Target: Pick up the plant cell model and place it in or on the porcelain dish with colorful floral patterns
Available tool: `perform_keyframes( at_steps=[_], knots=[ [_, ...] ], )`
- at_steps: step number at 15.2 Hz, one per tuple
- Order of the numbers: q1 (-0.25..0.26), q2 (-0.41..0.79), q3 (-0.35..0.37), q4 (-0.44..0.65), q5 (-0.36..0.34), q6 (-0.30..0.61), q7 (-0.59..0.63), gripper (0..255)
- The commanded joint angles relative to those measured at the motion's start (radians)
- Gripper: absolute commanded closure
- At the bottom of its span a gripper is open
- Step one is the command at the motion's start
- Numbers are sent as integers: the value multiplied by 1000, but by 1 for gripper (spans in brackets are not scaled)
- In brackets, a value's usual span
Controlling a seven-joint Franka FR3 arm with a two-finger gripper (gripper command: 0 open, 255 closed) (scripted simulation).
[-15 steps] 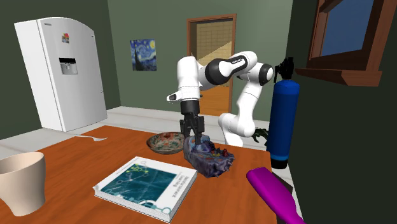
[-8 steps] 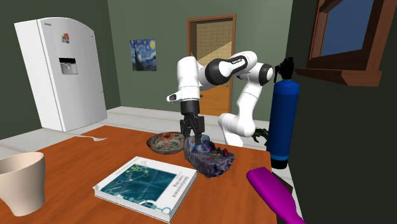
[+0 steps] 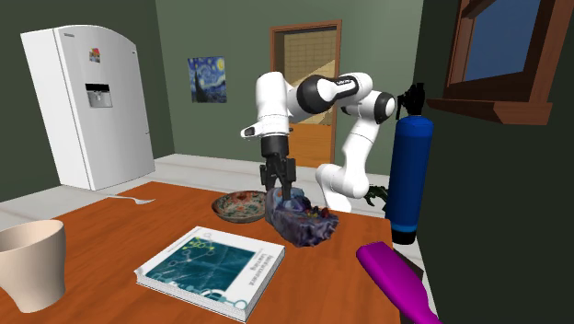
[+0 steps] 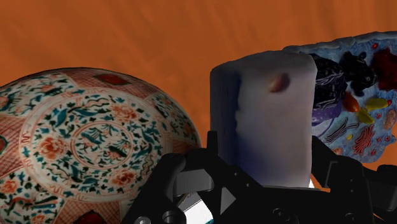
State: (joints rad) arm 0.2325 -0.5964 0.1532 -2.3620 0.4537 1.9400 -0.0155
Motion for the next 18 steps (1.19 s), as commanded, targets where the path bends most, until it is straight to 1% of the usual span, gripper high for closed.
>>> perform_keyframes(
  at_steps=[1, 18],
  knots=[
    [-2, 2, -2, 31, -5, -25, 10, 255],
    [-9, 39, -23, 274, -39, -222, 79, 255]
  ],
)
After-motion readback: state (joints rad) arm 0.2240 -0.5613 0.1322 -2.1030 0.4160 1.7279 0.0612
